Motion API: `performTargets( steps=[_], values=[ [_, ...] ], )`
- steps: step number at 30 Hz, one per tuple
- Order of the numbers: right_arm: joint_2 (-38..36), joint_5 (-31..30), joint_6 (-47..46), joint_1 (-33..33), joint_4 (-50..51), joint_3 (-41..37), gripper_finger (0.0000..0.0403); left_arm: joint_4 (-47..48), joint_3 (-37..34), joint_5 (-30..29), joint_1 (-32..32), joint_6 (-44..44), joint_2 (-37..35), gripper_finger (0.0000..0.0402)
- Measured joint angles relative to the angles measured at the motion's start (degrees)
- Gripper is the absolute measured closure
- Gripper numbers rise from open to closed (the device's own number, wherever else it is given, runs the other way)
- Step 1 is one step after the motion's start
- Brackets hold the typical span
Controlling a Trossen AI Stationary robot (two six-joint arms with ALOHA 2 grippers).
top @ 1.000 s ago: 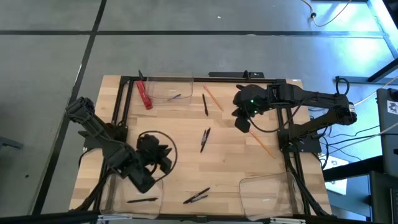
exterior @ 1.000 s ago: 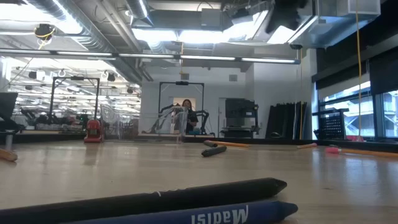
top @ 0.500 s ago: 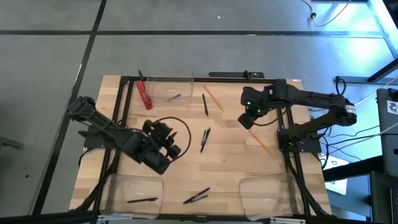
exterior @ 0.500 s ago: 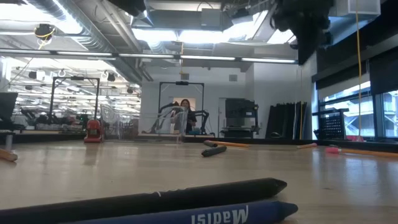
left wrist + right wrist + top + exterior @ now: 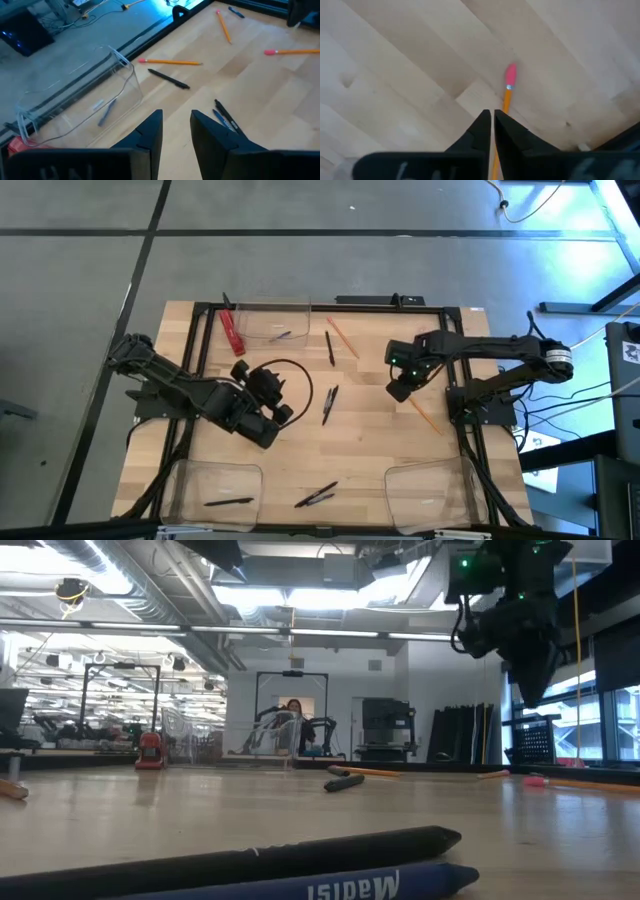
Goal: Sort crayons/erasers/pens/pencils in bins
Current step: Put the yellow pencil into the bottom right transparent bin
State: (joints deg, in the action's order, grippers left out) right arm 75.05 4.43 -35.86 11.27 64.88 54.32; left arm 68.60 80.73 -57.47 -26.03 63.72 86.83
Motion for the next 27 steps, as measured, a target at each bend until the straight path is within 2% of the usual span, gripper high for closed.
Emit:
performTargets(
  steps=[11,14,27],
  values=[
    [0.0,-0.4,3.2,0.2,-5.9,-3.0,0.0278,-0.1,0.0,1.1,0.6,-0.4,0.0,0.031],
    [0.3,-2.9,3.0,1.2,-9.3,-5.6,0.0257,-0.2,0.0,1.1,0.6,0.2,0.0,0.031],
    [0.8,-2.8,3.4,6.6,-19.0,-14.5,0.0249,-0.7,0.0,1.2,1.0,0.3,0.0,0.031]
  ],
)
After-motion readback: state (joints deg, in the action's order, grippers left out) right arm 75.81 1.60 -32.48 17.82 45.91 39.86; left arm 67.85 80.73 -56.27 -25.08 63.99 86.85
